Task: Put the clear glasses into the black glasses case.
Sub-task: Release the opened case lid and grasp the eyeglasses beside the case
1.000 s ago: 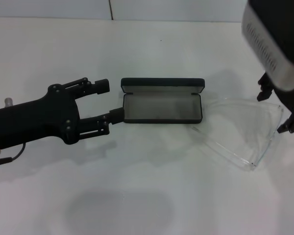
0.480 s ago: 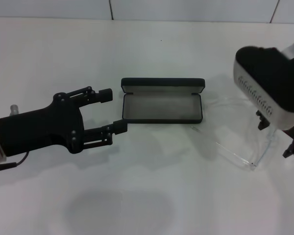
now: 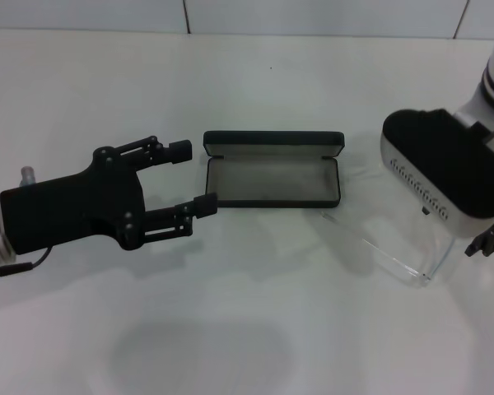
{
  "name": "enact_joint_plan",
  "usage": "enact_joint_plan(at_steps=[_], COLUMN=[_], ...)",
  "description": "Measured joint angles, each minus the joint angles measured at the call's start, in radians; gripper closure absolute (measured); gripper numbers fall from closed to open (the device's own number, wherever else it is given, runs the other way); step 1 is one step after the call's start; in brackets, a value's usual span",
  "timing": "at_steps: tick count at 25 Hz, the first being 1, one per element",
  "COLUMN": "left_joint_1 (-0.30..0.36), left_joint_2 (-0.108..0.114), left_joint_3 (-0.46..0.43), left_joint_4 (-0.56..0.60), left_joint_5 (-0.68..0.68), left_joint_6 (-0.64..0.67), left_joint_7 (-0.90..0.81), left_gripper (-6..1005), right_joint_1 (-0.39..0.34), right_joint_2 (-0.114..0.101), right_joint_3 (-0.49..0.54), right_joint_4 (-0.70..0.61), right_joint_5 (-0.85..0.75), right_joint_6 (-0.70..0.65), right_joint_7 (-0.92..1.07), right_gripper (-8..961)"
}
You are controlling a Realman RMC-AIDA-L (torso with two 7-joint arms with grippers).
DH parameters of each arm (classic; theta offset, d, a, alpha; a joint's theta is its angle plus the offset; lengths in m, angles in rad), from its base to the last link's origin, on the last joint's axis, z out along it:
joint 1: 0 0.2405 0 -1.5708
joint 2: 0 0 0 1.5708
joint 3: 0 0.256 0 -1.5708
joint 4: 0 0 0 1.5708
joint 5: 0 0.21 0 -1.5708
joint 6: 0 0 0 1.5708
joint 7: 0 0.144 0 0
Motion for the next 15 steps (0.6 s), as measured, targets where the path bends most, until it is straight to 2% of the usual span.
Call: enact_joint_plan(at_steps=[15], left_joint_1=[-0.028], left_joint_2=[-0.001], left_joint_3=[-0.002], left_joint_4=[-0.004], left_joint_5=[-0.003], left_joint_6=[-0.031], left_joint_7=[0.008], left_gripper=[272], right_joint_1=[-0.008], right_joint_2=[0.002], right_joint_3=[-0.045], right_joint_4=[0.055], right_joint_5=[0.015], right_joint_6=[0.063], right_joint_7=[-0.025], right_gripper=[300])
